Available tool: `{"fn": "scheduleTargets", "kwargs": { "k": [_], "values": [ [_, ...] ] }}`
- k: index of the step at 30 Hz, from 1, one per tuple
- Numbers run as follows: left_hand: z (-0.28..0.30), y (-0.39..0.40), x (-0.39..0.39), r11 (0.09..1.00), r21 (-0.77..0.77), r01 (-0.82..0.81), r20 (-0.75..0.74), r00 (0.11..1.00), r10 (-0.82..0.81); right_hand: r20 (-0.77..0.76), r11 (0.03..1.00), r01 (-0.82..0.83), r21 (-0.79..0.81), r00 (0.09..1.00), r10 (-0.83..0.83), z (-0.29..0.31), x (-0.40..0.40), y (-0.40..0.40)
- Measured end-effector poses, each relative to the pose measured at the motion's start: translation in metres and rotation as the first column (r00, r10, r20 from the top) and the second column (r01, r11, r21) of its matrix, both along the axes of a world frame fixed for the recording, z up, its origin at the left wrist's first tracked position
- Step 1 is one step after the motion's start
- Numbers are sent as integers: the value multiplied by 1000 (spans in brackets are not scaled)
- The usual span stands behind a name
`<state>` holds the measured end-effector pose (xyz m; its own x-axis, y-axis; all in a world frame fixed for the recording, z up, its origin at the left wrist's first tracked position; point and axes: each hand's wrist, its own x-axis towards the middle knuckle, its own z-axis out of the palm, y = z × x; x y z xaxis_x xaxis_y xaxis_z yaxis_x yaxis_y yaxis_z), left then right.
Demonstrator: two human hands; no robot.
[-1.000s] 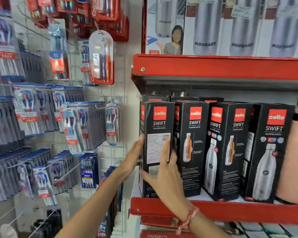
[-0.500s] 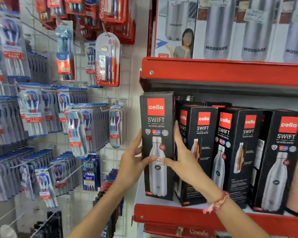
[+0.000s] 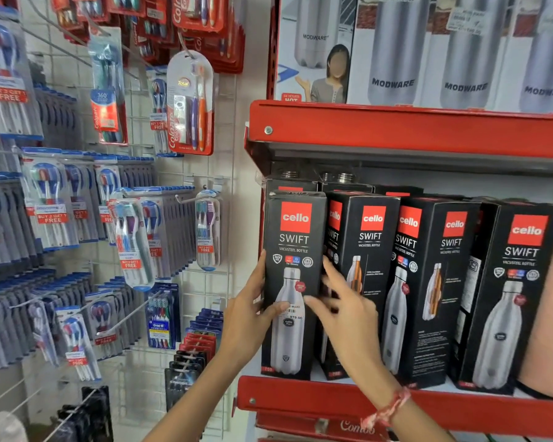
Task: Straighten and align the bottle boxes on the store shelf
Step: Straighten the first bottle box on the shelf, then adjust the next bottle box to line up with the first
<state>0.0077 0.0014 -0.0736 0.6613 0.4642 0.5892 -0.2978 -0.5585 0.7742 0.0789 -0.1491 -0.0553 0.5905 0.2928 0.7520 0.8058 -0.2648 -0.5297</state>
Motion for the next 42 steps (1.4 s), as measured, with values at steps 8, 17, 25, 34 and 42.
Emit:
{"fn": "scheduleTargets", "kwargs": {
  "k": [8, 17, 25, 34, 42],
  "values": [
    [-4, -10, -3, 996, -24, -87, 11, 996, 87, -94, 923, 379, -62, 919, -383, -2, 15, -20],
    [17, -52, -16, 914, 127, -386, 235, 907, 350, -182, 994, 107, 36, 978, -99, 6, 21, -48],
    [45, -103, -5, 988, 156, -16, 111, 994, -1, -234, 938, -345, 35, 910, 343, 41, 35, -108],
    [37, -119, 24, 938, 257, -235, 21, 971, 237, -264, 844, -515, -148, 843, 468, 58, 57, -106],
    [18, -123, 44, 913, 277, -298, -35, 947, 320, -232, 907, -408, -105, 897, 377, 21, 65, -88]
  ]
}}
